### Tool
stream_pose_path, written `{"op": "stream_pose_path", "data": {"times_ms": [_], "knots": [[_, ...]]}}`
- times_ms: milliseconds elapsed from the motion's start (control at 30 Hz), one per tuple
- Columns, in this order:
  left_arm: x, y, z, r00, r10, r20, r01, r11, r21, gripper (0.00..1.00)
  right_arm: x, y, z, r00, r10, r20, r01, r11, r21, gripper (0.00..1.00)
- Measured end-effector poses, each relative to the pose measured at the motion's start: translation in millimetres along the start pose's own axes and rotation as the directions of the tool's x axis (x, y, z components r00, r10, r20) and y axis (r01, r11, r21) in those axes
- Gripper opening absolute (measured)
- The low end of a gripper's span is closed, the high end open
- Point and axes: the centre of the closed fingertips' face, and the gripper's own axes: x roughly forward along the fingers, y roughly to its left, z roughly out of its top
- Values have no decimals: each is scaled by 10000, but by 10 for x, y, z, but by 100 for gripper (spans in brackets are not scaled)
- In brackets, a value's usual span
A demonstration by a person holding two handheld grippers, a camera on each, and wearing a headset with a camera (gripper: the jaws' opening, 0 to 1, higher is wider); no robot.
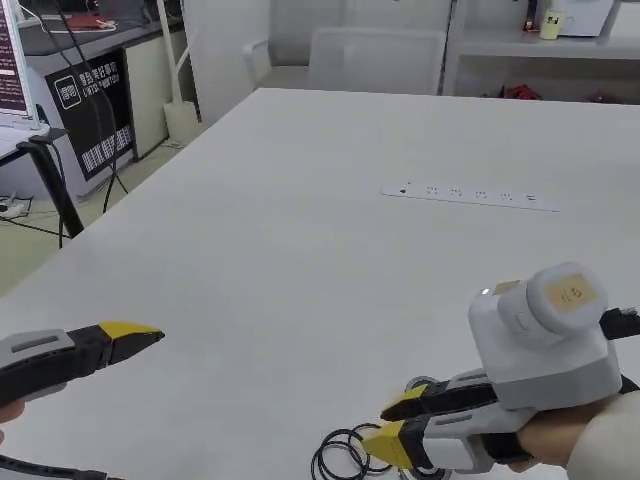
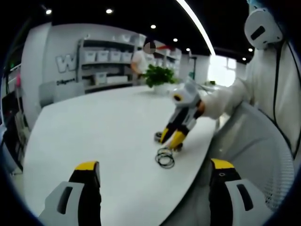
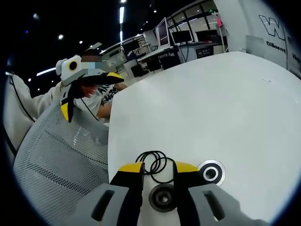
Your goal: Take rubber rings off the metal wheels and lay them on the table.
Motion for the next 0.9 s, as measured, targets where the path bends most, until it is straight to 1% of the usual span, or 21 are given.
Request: {"op": "stream_pose_path", "data": {"times_ms": [267,567,767,900], "knots": [[2,-3,16,10000,-92,19,91,9999,54,98,-149,48,61,9996,-149,254,154,9997,-200,29],[11,-31,58,9997,-213,110,211,9996,171,98,-401,95,64,9982,-406,447,421,9986,-329,34],[19,-40,73,9997,-198,174,195,9996,180,98,-549,87,114,9956,-622,704,653,9970,-422,37],[16,-48,76,9996,-215,155,212,9995,215,99,-616,76,155,9929,-771,903,813,9957,-436,38]]}}
